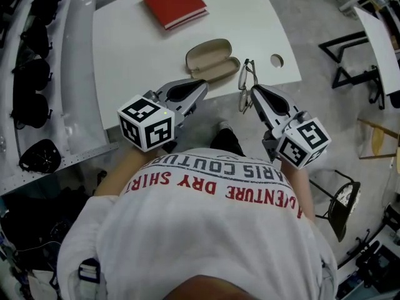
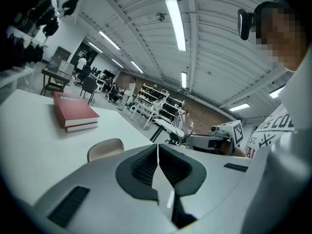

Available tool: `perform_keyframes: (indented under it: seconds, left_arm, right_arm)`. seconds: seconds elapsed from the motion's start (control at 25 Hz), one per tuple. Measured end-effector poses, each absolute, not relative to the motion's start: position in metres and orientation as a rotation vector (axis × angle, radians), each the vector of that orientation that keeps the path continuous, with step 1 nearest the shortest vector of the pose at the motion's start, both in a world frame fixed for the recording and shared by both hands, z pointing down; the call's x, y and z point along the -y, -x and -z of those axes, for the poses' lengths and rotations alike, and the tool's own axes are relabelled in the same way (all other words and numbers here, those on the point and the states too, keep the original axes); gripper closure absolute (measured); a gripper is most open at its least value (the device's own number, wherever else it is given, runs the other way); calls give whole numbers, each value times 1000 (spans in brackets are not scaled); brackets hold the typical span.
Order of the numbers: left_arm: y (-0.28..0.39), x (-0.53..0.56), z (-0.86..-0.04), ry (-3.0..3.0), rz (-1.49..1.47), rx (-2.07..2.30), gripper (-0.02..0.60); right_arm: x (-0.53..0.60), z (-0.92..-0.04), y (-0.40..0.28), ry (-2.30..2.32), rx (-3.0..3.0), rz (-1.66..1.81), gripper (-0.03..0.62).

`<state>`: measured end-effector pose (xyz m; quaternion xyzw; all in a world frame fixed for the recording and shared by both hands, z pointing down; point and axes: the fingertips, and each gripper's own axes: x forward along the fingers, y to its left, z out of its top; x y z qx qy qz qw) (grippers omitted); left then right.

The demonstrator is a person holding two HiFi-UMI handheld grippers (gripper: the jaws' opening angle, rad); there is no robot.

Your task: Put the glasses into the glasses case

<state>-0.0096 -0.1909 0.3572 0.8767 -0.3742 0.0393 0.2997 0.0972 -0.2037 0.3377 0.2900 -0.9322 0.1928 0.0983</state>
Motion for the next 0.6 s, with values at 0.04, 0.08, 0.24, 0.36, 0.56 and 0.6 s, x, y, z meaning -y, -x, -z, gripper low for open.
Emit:
perform_keyframes:
  seconds: [0.04, 0.08, 0.24, 0.36, 0.56, 0.6]
  left_arm:
    - [9, 197, -358, -2315, -98, 1012, 552]
    - [8, 203, -359, -2303, -92, 1030, 552]
    - [5, 220, -362, -2248, -64, 1101, 552]
    - [3, 230, -364, -2208, -49, 1158, 552]
    - [3, 242, -366, -2150, -27, 1255, 552]
    - [4, 244, -367, -2137, -20, 1274, 552]
  right_arm:
    - [211, -338, -98, -829, 2758, -566, 565]
    - [218, -339, -98, -801, 2758, -562, 565]
    - [243, -341, -98, -685, 2743, -518, 565]
    - [260, -342, -100, -607, 2727, -452, 565]
    - [281, -342, -94, -482, 2745, -431, 565]
    - [284, -342, -92, -454, 2748, -429, 565]
